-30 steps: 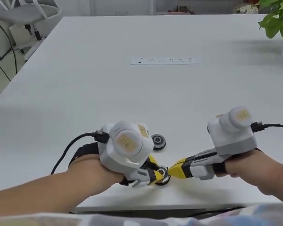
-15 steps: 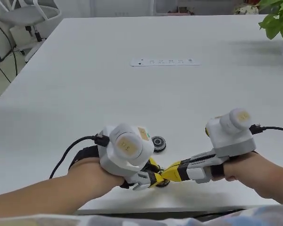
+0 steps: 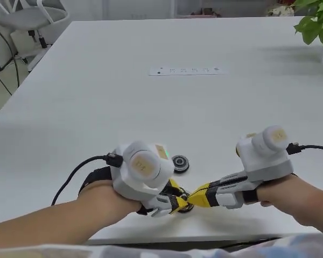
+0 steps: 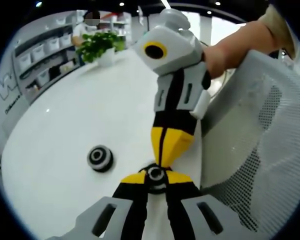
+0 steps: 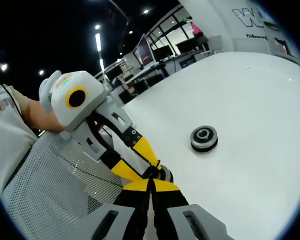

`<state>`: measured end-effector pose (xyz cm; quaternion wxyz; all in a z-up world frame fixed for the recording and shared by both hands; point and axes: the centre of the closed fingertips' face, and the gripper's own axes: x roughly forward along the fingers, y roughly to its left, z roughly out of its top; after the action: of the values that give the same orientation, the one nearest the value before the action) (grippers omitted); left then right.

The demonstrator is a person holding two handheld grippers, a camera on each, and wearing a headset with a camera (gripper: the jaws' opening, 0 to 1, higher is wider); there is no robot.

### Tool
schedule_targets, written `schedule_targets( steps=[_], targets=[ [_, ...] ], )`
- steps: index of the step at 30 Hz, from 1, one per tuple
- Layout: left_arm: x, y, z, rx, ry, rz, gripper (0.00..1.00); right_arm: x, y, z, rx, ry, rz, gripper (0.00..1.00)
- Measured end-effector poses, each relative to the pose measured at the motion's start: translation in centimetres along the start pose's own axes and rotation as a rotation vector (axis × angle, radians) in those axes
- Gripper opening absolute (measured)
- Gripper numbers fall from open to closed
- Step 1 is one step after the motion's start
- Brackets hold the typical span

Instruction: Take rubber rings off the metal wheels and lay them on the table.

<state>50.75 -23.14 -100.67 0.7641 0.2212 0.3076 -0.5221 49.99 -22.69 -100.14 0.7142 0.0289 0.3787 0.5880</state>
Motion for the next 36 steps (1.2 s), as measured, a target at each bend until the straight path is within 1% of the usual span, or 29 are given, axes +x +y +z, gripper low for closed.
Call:
schedule_targets(
  steps=[4,9,12,18,23,28,36],
  targets=[
    [0.0,0.0,0.0,-0.003,-0.002,-0.007,0.13,-0.2,-0.3,0.1,0.010,-0.011,-0.010,0.00],
    [-0.1,-0.1,0.1,0.012,0.005,-0.008,0.14,-0.4,-0.4,0.2,0.021,-0.015,-0.010,0.00],
    [-0.2,0.1,0.0,0.021,0.013,-0.004,0.17,-0.5,-0.4,0.3,0.023,-0.016,-0.008,0.00],
    [-0.7,-0.1,0.6,0.018,0.004,-0.017,0.18,-0.6,-0.3,0.4,0.022,-0.015,-0.006,0.00],
    [-1.4,-0.3,0.8,0.018,0.004,-0.025,0.21,-0.9,-0.1,0.9,0.021,-0.025,-0.010,0.00],
    [-2.2,-0.2,1.5,0.013,-0.012,-0.019,0.23,-1.1,0.4,1.4,0.026,-0.040,-0.010,0.00],
    [-3.5,-0.7,1.9,0.004,-0.027,-0.019,0.30,-1.2,1.1,1.8,0.016,-0.043,-0.006,0.00]
  ],
)
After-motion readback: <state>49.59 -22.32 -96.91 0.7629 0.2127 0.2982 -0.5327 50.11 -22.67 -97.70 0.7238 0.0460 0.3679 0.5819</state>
